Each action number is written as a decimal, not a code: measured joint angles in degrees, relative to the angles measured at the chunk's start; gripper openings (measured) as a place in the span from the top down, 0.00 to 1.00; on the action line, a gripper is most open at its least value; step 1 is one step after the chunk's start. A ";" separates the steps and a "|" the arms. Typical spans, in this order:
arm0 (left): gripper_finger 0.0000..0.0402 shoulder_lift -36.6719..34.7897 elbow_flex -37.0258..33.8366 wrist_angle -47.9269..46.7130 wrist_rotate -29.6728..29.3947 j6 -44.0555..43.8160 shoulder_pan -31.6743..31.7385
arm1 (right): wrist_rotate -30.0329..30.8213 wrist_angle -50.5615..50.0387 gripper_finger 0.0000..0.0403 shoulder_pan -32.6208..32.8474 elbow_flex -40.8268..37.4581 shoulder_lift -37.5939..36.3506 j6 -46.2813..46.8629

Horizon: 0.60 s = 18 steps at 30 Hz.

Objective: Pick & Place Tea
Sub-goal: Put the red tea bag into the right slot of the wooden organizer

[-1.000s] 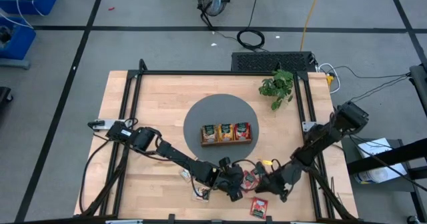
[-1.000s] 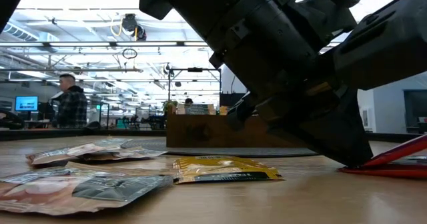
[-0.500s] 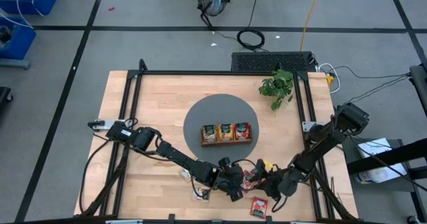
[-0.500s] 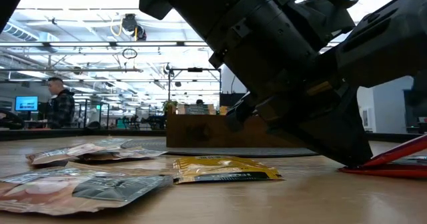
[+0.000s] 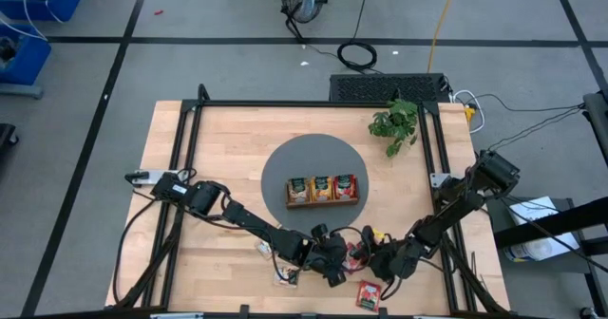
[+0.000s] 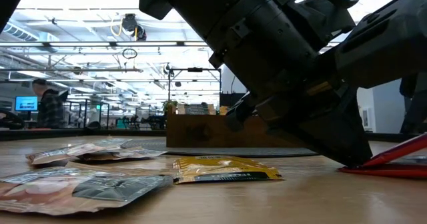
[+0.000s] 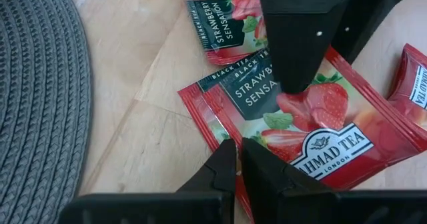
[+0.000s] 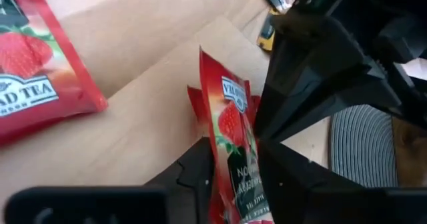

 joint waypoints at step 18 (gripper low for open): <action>0.92 -0.60 -0.04 0.26 0.06 3.96 -0.19 | 3.46 0.00 1.00 0.79 0.00 -0.02 -4.89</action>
